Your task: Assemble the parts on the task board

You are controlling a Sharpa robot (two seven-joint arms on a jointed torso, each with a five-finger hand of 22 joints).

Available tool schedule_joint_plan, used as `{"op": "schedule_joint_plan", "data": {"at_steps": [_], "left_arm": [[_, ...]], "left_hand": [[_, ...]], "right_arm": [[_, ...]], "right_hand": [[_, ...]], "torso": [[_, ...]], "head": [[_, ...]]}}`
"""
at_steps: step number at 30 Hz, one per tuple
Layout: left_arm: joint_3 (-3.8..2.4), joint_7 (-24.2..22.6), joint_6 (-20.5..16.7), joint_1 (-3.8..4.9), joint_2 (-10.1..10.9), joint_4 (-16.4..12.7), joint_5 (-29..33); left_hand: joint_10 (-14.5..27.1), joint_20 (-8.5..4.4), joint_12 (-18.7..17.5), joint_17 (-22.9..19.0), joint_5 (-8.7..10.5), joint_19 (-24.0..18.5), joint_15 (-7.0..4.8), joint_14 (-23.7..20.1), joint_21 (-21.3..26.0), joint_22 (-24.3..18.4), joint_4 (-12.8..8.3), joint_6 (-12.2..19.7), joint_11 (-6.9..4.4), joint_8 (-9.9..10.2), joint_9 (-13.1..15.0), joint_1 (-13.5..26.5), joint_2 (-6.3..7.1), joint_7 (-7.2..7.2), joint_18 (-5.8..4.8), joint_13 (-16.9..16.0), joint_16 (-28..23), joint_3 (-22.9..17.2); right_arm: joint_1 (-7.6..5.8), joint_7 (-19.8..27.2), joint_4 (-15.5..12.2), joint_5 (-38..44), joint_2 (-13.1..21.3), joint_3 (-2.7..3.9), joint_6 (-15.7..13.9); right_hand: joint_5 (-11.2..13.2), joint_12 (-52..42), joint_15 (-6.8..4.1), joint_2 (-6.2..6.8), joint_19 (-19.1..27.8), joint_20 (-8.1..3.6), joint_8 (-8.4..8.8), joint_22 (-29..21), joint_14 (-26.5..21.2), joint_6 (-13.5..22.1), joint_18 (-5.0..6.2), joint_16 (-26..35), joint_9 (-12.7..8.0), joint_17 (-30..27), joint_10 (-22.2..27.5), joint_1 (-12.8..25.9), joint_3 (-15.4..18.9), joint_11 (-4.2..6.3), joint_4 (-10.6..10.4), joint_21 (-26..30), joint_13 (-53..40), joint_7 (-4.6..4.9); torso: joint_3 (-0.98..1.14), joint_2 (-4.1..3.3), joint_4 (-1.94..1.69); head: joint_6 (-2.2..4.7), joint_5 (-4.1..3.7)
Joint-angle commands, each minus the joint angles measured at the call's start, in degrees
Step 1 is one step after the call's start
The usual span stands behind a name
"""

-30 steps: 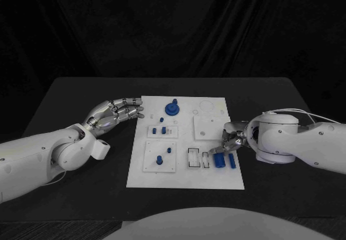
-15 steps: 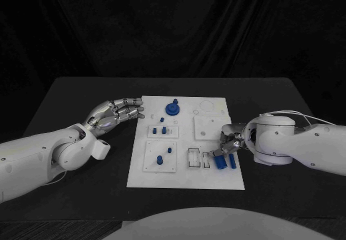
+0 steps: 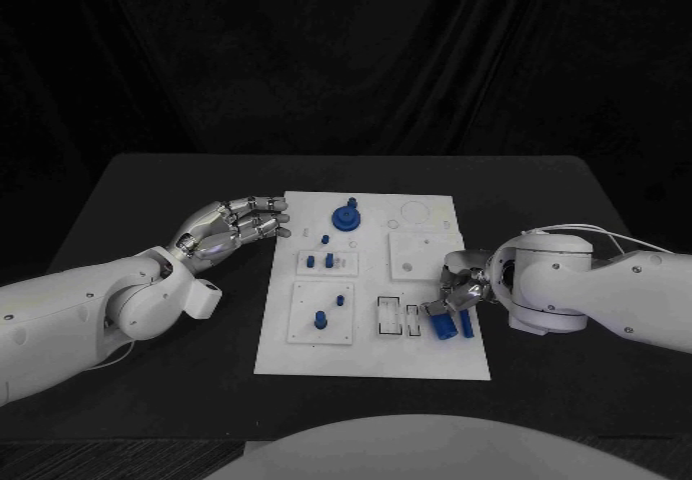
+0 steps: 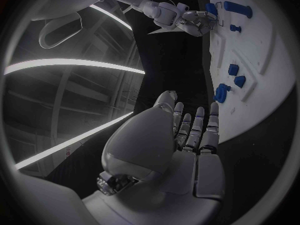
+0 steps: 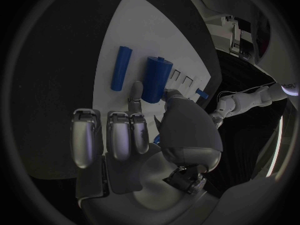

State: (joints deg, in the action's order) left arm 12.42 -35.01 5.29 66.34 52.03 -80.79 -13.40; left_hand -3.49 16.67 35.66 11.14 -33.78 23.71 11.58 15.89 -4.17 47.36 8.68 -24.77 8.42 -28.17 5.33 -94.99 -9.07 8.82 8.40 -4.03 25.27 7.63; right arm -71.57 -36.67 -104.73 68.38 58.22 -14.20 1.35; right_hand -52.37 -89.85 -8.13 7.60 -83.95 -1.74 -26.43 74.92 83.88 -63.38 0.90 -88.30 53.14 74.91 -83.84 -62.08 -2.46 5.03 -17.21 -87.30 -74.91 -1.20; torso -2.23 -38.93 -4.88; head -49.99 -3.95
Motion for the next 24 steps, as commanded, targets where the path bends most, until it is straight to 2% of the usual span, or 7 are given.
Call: {"op": "schedule_joint_plan", "data": {"at_steps": [1,10,19,24], "left_arm": [[-0.05,-0.6,0.8,-0.10,0.0,-0.1,0.4],[-0.05,-0.4,0.9,-0.12,0.0,0.0,0.4],[-0.05,-0.3,0.9,-0.13,0.1,0.1,0.4],[-0.05,-0.2,1.0,-0.14,0.0,0.1,0.4]], "left_hand": [[0.1,-0.08,-0.1,-0.1,-0.19,0.4,0.45,0.1,-0.3,-0.1,-0.2,-0.2,0.45,0.3,-0.1,0.2,-0.27,0.46,-0.99,0.0,0.3,0.0],[0.1,-0.07,-0.1,-0.1,-0.19,0.5,0.61,0.2,-0.3,-0.1,-0.3,-0.2,0.45,0.4,-0.1,0.3,-0.29,0.50,-1.03,0.1,0.3,-0.1],[0.1,-0.07,-0.1,-0.1,-0.19,0.5,0.61,0.2,-0.3,-0.1,-0.3,-0.2,0.45,0.4,-0.1,0.3,-0.29,0.50,-1.03,0.1,0.3,-0.1],[0.1,-0.07,-0.1,-0.1,-0.19,0.5,0.61,0.2,-0.3,-0.1,-0.3,-0.2,0.45,0.4,-0.1,0.3,-0.29,0.50,-1.03,0.1,0.3,-0.1]], "right_arm": [[0.15,0.4,-0.6,-3.5,0.5,0.00,-2.7],[-0.10,1.0,-1.3,-5.4,1.4,0.02,-5.9],[-0.48,1.4,-1.4,-5.9,1.4,0.02,-7.6],[-0.84,2.4,-1.7,-5.0,0.6,0.02,-10.0]], "right_hand": [[-3.9,-0.1,-0.49,-0.46,-4.5,-0.31,-0.41,13.9,5.3,1.0,-0.01,0.4,0.9,11.0,-6.2,-1.1,-6.5,0.75,5.9,0.4,-15.1,-0.96],[-3.2,-0.1,-0.54,-0.04,-4.2,-0.36,-0.85,13.7,5.1,1.4,0.15,0.9,2.5,10.2,-6.2,-0.7,-7.5,0.83,6.0,1.0,-15.1,-0.98],[-0.8,-0.1,-0.55,0.17,-3.9,-0.38,-0.62,13.4,5.0,2.0,0.33,1.4,3.8,9.3,-6.2,-0.2,-8.5,0.84,6.2,1.7,-15.1,-0.85],[0.3,-0.1,-0.48,0.37,-3.7,-0.34,-0.04,13.2,4.8,2.7,0.47,1.7,4.1,8.7,-6.2,-0.2,-8.9,0.72,6.4,2.3,-15.1,-0.68]], "torso": [[0.00,0.04,0.01],[0.01,0.03,0.02],[-0.01,0.06,0.02],[0.01,0.03,0.00]], "head": [[-0.01,0.12],[-0.01,0.22],[-0.01,0.55],[-0.01,0.70]]}}
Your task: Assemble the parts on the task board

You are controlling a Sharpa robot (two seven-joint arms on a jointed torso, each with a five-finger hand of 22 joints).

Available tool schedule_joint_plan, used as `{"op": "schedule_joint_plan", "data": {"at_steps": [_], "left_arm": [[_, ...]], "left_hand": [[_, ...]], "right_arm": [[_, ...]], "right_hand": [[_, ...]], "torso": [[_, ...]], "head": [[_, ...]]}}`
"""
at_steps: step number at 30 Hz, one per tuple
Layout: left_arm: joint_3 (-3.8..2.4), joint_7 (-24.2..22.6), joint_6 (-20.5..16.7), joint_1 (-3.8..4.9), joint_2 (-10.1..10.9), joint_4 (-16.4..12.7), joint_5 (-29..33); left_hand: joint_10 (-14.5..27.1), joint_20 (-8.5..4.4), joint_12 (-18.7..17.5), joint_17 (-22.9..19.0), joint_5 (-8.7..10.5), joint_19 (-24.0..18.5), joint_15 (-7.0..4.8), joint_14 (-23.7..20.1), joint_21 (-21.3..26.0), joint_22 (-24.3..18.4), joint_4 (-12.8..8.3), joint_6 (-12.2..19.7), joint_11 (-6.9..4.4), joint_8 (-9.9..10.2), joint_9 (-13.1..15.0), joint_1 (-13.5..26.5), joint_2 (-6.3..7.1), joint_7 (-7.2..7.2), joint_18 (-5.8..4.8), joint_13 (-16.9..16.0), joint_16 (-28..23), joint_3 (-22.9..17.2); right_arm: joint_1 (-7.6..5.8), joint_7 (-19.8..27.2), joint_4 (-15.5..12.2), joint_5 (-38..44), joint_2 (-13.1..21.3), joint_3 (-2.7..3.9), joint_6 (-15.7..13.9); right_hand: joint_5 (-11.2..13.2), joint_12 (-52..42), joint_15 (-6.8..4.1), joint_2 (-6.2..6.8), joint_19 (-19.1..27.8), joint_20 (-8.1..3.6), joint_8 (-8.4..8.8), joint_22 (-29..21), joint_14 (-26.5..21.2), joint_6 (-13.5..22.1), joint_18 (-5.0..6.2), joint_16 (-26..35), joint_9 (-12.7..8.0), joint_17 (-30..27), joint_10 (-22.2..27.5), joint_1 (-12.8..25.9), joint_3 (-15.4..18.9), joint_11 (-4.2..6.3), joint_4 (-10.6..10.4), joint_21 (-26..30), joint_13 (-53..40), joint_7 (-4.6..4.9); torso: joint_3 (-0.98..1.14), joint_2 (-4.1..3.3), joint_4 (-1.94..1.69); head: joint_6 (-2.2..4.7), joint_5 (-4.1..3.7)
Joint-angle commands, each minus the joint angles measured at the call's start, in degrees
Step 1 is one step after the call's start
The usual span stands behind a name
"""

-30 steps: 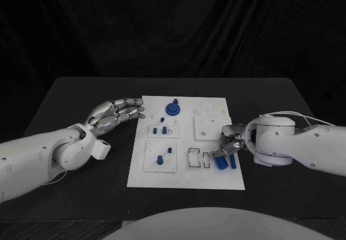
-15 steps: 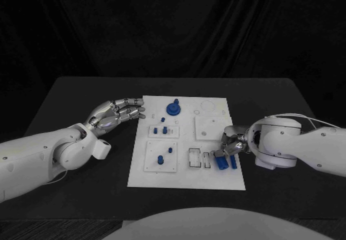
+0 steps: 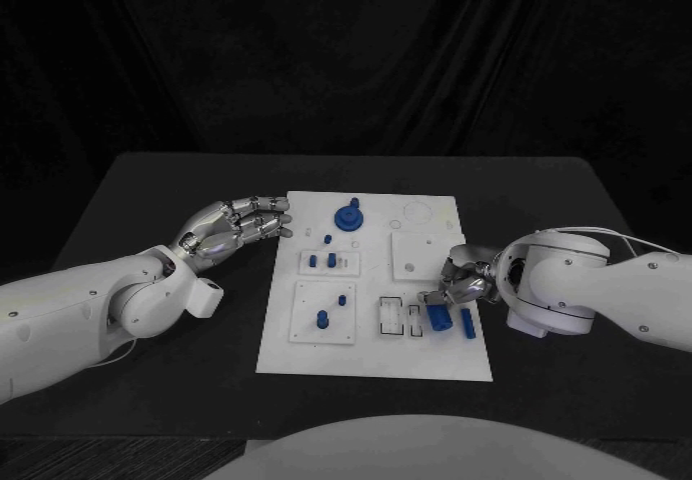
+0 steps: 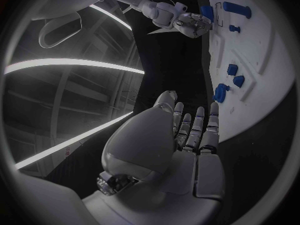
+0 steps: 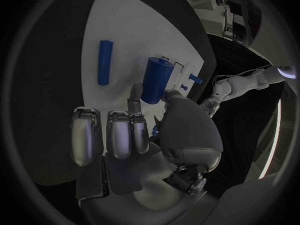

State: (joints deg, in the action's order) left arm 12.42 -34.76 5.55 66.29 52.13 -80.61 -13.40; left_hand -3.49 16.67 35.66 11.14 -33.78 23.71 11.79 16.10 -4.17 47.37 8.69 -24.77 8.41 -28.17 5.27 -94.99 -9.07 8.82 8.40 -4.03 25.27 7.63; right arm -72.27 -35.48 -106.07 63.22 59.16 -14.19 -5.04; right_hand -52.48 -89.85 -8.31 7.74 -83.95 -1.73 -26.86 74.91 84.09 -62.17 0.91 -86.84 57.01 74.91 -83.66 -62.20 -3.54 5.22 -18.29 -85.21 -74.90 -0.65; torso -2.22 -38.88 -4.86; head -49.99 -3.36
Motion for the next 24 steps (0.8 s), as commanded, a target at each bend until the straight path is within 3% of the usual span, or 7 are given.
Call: {"op": "schedule_joint_plan", "data": {"at_steps": [1,18,24], "left_arm": [[-0.05,-0.4,0.8,-0.09,-0.2,0.0,0.4],[-0.05,-0.1,1.3,-0.10,-0.4,0.1,0.4],[-0.05,0.1,1.4,-0.10,-0.5,0.1,0.4]], "left_hand": [[0.1,-0.07,-0.1,-0.1,-0.19,0.5,0.40,0.0,-0.3,-0.1,-0.3,-0.2,0.45,0.4,0.0,0.3,-0.29,0.50,-1.03,0.1,0.3,-0.1],[0.1,-0.07,-0.1,0.0,-0.20,0.5,0.61,0.1,-0.3,-0.1,-0.4,-0.3,0.46,0.4,-0.1,0.4,-0.30,0.53,-1.07,0.1,0.4,-0.2],[0.1,-0.07,-0.2,0.0,-0.20,0.5,0.64,0.2,-0.3,-0.1,-0.4,-0.3,0.46,0.5,-0.1,0.4,-0.31,0.54,-1.08,0.1,0.4,-0.2]], "right_arm": [[-0.18,1.4,-0.4,0.5,-0.6,0.01,-4.1],[0.65,2.4,1.1,3.5,-6.2,0.00,-9.4],[1.02,2.5,1.4,3.8,-7.2,0.00,-9.7]], "right_hand": [[1.0,-0.1,-0.25,0.31,-3.6,-0.31,0.61,13.2,4.6,1.7,0.53,0.4,0.3,8.5,-6.3,-0.1,-8.0,0.46,7.6,0.4,-15.1,-1.13],[6.7,-0.1,0.47,0.20,-2.1,0.36,2.77,12.0,4.1,3.6,1.31,1.9,1.2,6.0,-6.3,0.5,-8.3,-0.40,7.5,3.6,-15.1,-0.15],[10.2,-0.1,0.76,-0.05,-2.1,0.66,3.87,11.9,4.0,3.9,1.34,2.3,1.1,5.4,-6.3,0.9,-7.8,-0.74,7.2,3.9,-15.1,0.22]], "torso": [[0.01,-0.04,-0.02],[-0.03,-0.09,-0.06],[-0.01,-0.08,-0.04]], "head": [[-0.01,0.17],[-0.01,0.45],[-0.01,0.63]]}}
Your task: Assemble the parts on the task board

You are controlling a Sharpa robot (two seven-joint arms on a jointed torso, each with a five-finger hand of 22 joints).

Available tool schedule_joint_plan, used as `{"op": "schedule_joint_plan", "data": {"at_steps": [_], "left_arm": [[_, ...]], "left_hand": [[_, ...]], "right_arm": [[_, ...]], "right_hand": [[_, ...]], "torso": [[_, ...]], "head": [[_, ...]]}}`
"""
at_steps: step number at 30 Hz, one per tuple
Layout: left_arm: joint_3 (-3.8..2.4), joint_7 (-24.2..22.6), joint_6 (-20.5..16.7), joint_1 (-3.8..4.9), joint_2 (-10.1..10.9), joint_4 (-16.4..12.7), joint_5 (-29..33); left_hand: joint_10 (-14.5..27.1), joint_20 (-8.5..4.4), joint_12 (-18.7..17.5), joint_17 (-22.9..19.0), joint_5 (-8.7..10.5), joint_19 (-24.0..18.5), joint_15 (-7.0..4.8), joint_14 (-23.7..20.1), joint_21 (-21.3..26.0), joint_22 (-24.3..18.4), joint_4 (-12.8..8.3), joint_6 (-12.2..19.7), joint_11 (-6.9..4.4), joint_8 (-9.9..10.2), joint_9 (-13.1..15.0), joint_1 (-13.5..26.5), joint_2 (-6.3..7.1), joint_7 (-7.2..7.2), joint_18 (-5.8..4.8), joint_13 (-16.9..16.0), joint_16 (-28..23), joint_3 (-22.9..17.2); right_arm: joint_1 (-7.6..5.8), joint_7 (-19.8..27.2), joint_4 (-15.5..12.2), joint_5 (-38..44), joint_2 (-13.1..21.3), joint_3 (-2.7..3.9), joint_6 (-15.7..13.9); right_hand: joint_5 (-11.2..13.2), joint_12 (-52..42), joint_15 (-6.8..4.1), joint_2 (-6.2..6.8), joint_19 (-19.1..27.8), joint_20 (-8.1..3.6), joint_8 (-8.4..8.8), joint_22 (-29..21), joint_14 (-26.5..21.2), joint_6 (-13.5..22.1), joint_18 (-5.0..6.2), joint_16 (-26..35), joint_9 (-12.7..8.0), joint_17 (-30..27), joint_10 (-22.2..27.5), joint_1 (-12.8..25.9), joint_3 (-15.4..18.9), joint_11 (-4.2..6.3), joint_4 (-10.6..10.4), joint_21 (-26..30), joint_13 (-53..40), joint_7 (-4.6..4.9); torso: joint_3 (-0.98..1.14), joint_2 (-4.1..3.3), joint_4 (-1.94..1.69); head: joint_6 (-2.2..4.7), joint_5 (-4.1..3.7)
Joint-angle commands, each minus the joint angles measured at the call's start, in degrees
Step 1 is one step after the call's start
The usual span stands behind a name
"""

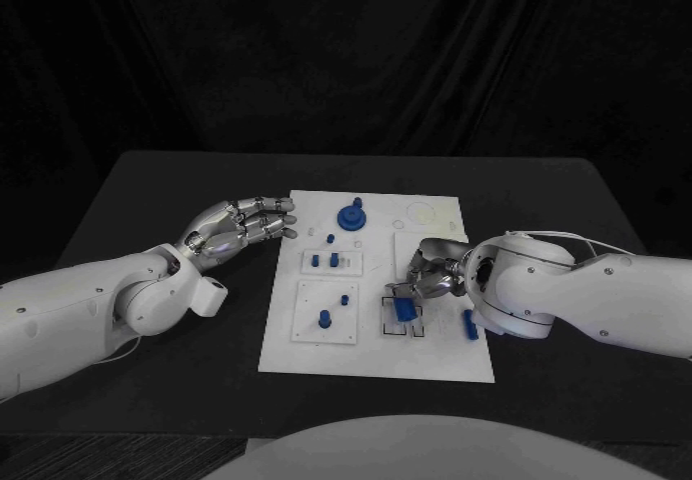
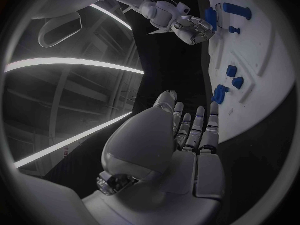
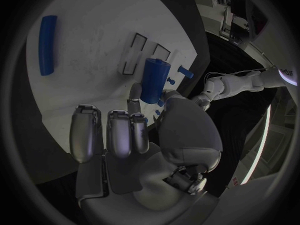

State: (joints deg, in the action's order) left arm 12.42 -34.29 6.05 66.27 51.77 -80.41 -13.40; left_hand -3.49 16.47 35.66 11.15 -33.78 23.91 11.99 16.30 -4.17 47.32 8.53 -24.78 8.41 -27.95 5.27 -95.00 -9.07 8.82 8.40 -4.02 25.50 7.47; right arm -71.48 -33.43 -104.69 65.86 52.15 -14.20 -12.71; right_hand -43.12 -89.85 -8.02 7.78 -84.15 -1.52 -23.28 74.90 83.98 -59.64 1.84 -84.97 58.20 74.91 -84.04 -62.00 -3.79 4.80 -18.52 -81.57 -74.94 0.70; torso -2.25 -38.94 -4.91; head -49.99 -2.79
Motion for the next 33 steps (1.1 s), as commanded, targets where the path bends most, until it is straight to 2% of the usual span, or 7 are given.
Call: {"op": "schedule_joint_plan", "data": {"at_steps": [1,5,8,11,20,31,33], "left_arm": [[-0.05,-0.4,0.9,-0.08,-0.1,-0.1,0.4],[-0.05,-0.3,1.0,-0.08,-0.1,-0.1,0.4],[-0.05,-0.1,1.0,-0.08,-0.1,-0.1,0.4],[-0.05,-0.1,1.1,-0.08,-0.1,-0.1,0.4],[-0.05,0.2,1.3,-0.09,-0.1,0.0,0.4],[-0.05,0.6,1.5,-0.10,0.0,0.0,0.4],[-0.05,0.7,1.5,-0.10,0.0,0.1,0.4]], "left_hand": [[0.1,0.14,-0.2,-0.1,-0.20,0.3,0.44,0.0,-0.3,-0.1,-0.2,-0.3,0.46,0.2,-0.1,0.4,-0.31,0.54,-1.08,0.1,0.2,-0.1],[0.1,0.14,-0.3,-0.1,-0.20,0.3,0.48,0.0,-0.3,-0.1,-0.2,-0.3,0.47,0.3,-0.1,0.4,-0.31,0.55,-1.09,0.1,0.2,-0.1],[0.1,0.14,-0.3,-0.1,-0.20,0.3,0.48,0.0,-0.3,-0.1,-0.2,-0.3,0.47,0.3,-0.1,0.4,-0.31,0.55,-1.09,0.1,0.2,-0.1],[0.1,0.14,-0.3,-0.1,-0.20,0.3,0.48,0.0,-0.3,-0.1,-0.2,-0.3,0.47,0.3,-0.1,0.4,-0.31,0.55,-1.09,0.1,0.2,-0.1],[0.1,0.14,-0.3,-0.1,-0.20,0.3,0.55,0.0,-0.3,-0.1,-0.2,-0.3,0.50,0.3,-0.1,0.4,-0.32,0.58,-1.11,0.1,0.2,-0.1],[0.1,0.13,-0.3,-0.1,-0.20,0.4,0.65,0.0,-0.3,-0.1,-0.3,-0.3,0.55,0.4,-0.1,0.5,-0.33,0.62,-1.14,0.1,0.2,-0.2],[0.1,0.13,-0.3,-0.1,-0.20,0.4,0.65,0.0,-0.3,-0.1,-0.3,-0.3,0.55,0.4,-0.1,0.5,-0.33,0.62,-1.14,0.1,0.2,-0.2]], "right_arm": [[0.30,0.4,0.0,1.2,-0.2,0.01,-1.9],[0.47,0.1,-0.2,1.2,-0.4,0.01,-1.4],[0.55,-0.4,-0.3,1.3,-0.4,0.01,-0.6],[0.59,-0.7,-0.5,1.3,-0.4,0.00,0.0],[0.76,-2.1,-1.2,1.3,-0.1,0.00,1.5],[1.13,-3.1,-1.5,1.3,0.0,0.00,2.3],[1.17,-3.2,-1.6,1.3,0.0,0.00,2.4]], "right_hand": [[1.0,-0.1,0.48,-0.10,-1.9,0.46,0.32,11.9,4.1,1.3,0.42,0.5,-0.1,5.3,-6.0,0.8,-7.5,-0.33,7.4,0.2,-15.1,-1.12],[2.0,-0.1,0.54,-0.18,-1.9,0.52,0.55,11.9,4.0,1.1,0.45,0.7,-0.1,5.0,-6.0,1.0,-7.2,-0.38,7.2,0.4,-15.1,-1.07],[4.6,-0.1,0.59,-0.27,-1.9,0.60,0.91,11.9,4.0,0.9,0.48,0.9,-0.1,4.8,-6.0,1.4,-6.7,-0.43,6.9,0.6,-15.1,-1.02],[6.1,-0.1,0.62,-0.38,-1.9,0.64,1.23,11.8,4.0,0.8,0.49,0.9,-0.1,4.7,-6.0,1.6,-6.3,-0.48,6.8,0.7,-15.1,-0.96],[8.2,-0.1,0.67,-0.63,-2.2,0.67,1.83,12.0,4.1,0.7,0.36,0.8,-0.1,5.0,-6.0,2.1,-5.5,-0.56,6.3,0.2,-15.1,-0.84],[12.0,-0.1,0.80,-1.13,-2.2,0.79,2.52,12.0,4.1,0.5,0.41,1.0,-0.1,4.5,-6.0,3.2,-4.0,-0.72,5.2,0.5,-15.1,-0.66],[13.3,-0.1,0.84,-1.30,-2.2,0.83,2.72,12.0,4.0,0.4,0.41,1.1,0.0,4.5,-6.0,3.7,-3.4,-0.77,4.7,0.6,-15.1,-0.61]], "torso": [[0.01,-0.02,-0.01],[-0.01,-0.01,0.01],[0.02,0.00,0.04],[0.02,-0.01,0.04],[0.02,0.03,0.06],[0.00,0.03,0.04],[0.00,0.03,0.03]], "head": [[-0.01,0.01],[-0.01,0.11],[-0.01,0.16],[-0.01,0.15],[-0.01,0.30],[-0.01,0.36],[-0.01,0.33]]}}
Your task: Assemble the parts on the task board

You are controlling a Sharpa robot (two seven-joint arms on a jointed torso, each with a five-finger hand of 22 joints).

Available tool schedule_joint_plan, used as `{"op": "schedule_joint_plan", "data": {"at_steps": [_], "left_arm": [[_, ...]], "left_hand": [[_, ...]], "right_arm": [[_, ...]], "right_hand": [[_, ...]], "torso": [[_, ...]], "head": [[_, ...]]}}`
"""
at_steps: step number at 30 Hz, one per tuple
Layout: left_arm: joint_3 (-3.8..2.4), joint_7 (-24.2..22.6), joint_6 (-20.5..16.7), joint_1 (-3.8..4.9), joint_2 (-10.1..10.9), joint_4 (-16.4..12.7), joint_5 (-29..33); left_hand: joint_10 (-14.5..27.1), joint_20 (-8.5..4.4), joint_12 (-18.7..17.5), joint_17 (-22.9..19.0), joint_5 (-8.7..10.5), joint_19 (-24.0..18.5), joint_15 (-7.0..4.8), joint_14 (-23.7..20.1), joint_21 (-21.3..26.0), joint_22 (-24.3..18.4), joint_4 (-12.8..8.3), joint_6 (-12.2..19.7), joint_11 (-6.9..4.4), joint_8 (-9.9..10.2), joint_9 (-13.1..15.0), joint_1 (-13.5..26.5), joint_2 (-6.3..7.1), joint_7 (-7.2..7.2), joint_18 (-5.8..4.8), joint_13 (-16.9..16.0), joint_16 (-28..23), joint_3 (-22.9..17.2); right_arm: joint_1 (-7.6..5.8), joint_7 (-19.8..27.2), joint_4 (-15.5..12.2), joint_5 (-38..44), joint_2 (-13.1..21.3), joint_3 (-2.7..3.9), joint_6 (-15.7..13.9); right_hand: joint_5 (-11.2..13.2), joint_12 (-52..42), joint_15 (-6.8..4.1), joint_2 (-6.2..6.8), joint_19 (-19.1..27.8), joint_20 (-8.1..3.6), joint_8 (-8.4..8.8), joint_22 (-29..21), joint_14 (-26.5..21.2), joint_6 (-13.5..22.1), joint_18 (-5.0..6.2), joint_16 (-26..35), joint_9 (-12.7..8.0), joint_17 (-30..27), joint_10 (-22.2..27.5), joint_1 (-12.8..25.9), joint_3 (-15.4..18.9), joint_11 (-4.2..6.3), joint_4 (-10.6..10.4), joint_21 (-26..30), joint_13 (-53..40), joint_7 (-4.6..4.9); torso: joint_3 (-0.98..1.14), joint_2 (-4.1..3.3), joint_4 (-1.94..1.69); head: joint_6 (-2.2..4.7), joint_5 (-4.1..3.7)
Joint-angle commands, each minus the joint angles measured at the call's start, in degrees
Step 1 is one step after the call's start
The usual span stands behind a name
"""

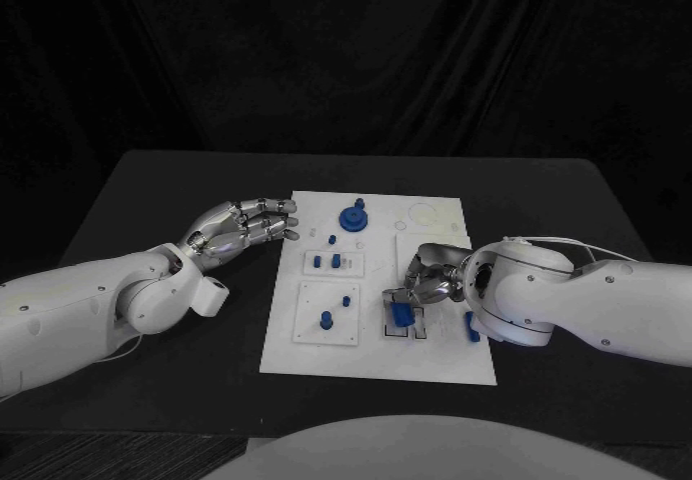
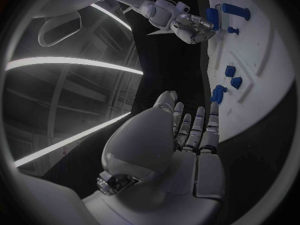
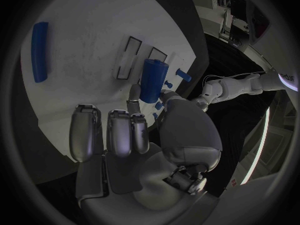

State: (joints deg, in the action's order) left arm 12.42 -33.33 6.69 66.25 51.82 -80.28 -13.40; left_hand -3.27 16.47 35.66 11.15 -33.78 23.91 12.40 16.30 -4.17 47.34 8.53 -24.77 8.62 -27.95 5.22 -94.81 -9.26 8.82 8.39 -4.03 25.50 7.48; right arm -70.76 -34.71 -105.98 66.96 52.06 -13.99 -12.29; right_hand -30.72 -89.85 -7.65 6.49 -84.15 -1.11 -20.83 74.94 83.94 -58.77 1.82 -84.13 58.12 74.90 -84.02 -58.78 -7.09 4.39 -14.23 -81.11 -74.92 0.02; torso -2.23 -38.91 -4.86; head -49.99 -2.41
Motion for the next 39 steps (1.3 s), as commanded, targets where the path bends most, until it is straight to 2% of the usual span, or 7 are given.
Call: {"op": "schedule_joint_plan", "data": {"at_steps": [1,5,16,21,31,39], "left_arm": [[-0.05,-0.2,0.9,-0.08,-0.1,0.0,0.4],[-0.05,0.0,1.1,-0.08,-0.1,0.0,0.4],[-0.05,0.4,1.3,-0.09,0.0,0.1,0.4],[-0.05,0.5,1.4,-0.09,0.0,0.2,0.4],[-0.05,0.7,1.6,-0.10,0.0,0.3,0.4],[-0.05,0.9,1.7,-0.12,0.0,0.3,0.4]], "left_hand": [[-0.1,0.13,-0.3,-0.1,-0.20,0.4,0.23,0.0,-0.3,-0.1,-0.3,-0.3,0.34,0.4,-0.1,0.3,-0.15,0.62,-1.14,0.1,0.2,-0.2],[-0.1,0.13,-0.3,-0.1,-0.20,0.4,0.23,0.0,-0.3,-0.1,-0.3,-0.3,0.34,0.4,-0.1,0.3,-0.15,0.62,-1.14,0.1,0.2,-0.2],[-0.1,0.13,-0.3,-0.1,-0.19,0.4,0.38,0.1,-0.3,-0.1,-0.3,-0.3,0.45,0.4,-0.1,0.4,-0.15,0.69,-1.17,0.1,0.3,-0.2],[-0.1,0.12,-0.3,-0.1,-0.21,0.4,0.47,0.1,-0.3,-0.1,-0.4,-0.3,0.52,0.4,-0.1,0.4,-0.18,0.74,-1.18,0.1,0.3,-0.3],[-0.1,0.12,-0.3,-0.1,-0.22,0.4,0.56,0.2,-0.3,-0.1,-0.4,-0.4,0.57,0.5,-0.1,0.4,-0.20,0.77,-1.20,0.1,0.4,-0.3],[-0.1,0.12,-0.3,0.0,-0.23,0.4,0.62,0.2,-0.3,-0.1,-0.4,-0.4,0.60,0.5,-0.1,0.5,-0.21,0.80,-1.20,0.1,0.4,-0.4]], "right_arm": [[0.47,-2.0,-0.3,0.2,0.1,-0.21,2.0],[0.52,-2.2,-0.4,0.2,0.2,-0.21,2.2],[0.56,-2.3,-0.9,0.7,0.6,-0.21,2.0],[0.56,-2.1,-1.4,2.1,1.1,-0.21,1.0],[0.57,-2.1,-2.1,3.1,1.8,-0.21,0.1],[0.57,-2.1,-2.5,3.3,1.9,-0.21,0.2]], "right_hand": [[1.2,-0.1,0.49,-0.06,-2.2,0.43,0.31,12.0,4.1,-0.6,0.43,0.2,0.1,4.5,-6.0,0.5,0.0,-0.36,0.3,0.1,-15.1,0.08],[2.4,-0.1,0.52,-0.39,-2.2,0.46,0.51,12.0,4.1,-0.7,0.44,0.3,0.2,4.4,-6.0,1.2,0.8,-0.40,-0.5,0.2,-15.1,0.13],[3.3,-0.1,0.53,-0.40,-2.2,0.47,0.59,11.9,4.0,-0.9,0.47,0.4,0.3,4.2,-6.0,1.5,1.4,-0.39,-0.9,0.4,-15.1,0.09],[2.9,-0.1,0.51,-0.51,-2.2,0.47,0.58,11.9,4.1,-1.0,0.47,0.4,0.4,4.3,-6.0,1.1,1.4,-0.35,-0.7,0.4,-15.1,0.02],[0.7,-0.1,0.28,-0.99,-2.2,0.30,-0.88,12.0,4.1,-1.4,0.45,0.3,2.3,4.5,-6.0,0.2,1.9,-0.05,-0.7,0.3,-15.1,-0.35],[0.4,-0.1,0.22,-1.19,-2.3,0.24,-1.37,12.0,4.1,-1.5,0.43,0.2,2.9,4.5,-6.0,0.4,2.1,0.02,-1.0,0.3,-15.1,-0.43]], "torso": [[-0.01,0.01,-0.03],[-0.01,0.02,-0.03],[0.00,0.01,-0.02],[0.01,0.01,-0.02],[0.02,0.03,-0.02],[0.01,0.04,-0.01]], "head": [[-0.01,-0.06],[-0.01,0.03],[-0.01,0.16],[-0.01,0.21],[-0.01,0.12],[-0.01,0.17]]}}
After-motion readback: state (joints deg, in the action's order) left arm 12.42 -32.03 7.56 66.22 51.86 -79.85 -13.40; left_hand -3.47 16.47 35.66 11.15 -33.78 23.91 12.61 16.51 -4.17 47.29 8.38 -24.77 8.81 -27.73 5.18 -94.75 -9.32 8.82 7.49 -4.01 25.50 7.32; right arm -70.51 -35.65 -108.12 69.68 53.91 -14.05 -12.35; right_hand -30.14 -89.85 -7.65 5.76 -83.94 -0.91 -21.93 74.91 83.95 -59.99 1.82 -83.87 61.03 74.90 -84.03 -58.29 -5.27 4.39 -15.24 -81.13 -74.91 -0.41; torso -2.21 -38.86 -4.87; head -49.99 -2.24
